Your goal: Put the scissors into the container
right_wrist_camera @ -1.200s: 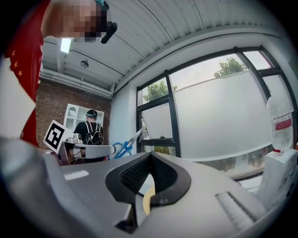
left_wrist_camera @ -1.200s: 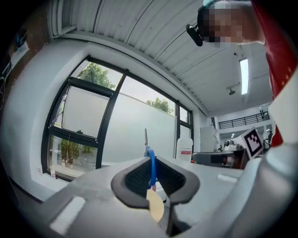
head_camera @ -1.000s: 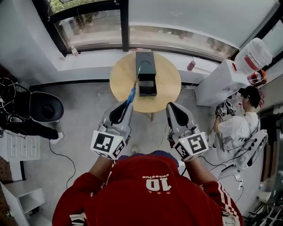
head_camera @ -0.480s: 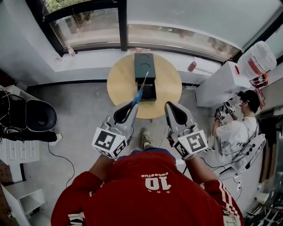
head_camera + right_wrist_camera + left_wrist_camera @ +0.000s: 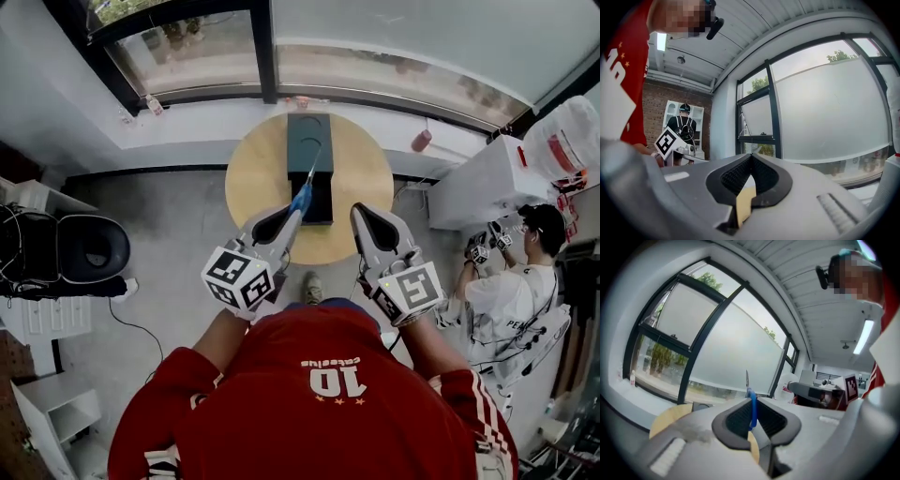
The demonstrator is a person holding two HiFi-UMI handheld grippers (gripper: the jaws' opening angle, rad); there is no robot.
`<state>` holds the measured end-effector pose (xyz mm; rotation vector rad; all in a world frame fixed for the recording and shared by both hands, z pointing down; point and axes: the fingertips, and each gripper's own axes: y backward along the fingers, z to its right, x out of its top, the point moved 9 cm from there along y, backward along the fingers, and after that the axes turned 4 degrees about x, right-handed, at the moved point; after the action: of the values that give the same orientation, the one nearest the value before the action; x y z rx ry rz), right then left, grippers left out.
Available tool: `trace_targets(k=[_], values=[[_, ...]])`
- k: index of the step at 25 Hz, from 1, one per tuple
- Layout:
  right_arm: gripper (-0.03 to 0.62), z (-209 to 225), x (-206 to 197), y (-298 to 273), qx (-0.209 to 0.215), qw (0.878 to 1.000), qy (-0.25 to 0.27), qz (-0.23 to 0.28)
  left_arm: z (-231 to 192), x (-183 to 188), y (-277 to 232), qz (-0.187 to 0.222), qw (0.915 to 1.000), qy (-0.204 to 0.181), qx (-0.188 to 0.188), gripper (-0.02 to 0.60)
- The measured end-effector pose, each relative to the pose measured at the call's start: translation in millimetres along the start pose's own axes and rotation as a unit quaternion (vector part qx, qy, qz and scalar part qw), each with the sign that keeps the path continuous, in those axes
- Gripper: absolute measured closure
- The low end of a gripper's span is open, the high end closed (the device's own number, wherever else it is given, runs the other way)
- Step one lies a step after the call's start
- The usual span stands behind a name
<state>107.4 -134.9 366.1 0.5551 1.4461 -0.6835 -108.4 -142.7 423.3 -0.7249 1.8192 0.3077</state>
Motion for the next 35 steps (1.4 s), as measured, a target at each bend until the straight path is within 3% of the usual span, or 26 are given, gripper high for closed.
trace_targets(k=[6,11,18,28,31,35], values=[[0.602,27.7,-14.9,-15.3,0.005,1.000,-0.007,-0.009,-38.9,-36.1,-41.3,-0.032,0.9931,0.112,0.007,0.549],[0.602,48.1,-40.1,-23.5,0.006,0.999,-0.023,-0.023,-57.6,-69.5,-69.9,-0.066,0.9870,0.144,0.027,0.549],[0.602,71.3,-88.0,-40.7,-0.028,0.998,-0.037,-0.034,-84.2,-112.4,-97.2,-0.106,0.9762,0.184,0.043,0.549],[0.602,78.2,-109.6,-46.9,-0.015,0.998,-0.039,-0.054,-114.8,-174.5,-116.2,-0.152,0.9456,0.282,0.059,0.549],[0.602,80.4,-113.7,-48.9,-0.016,0.997,-0.042,-0.058,-122.3,-189.3,-121.8,-0.165,0.9319,0.315,0.071,0.549],[0.602,80.8,-116.7,-50.7,-0.016,0.997,-0.049,-0.060,-129.9,-201.2,-127.5,-0.189,0.9194,0.336,0.080,0.549]])
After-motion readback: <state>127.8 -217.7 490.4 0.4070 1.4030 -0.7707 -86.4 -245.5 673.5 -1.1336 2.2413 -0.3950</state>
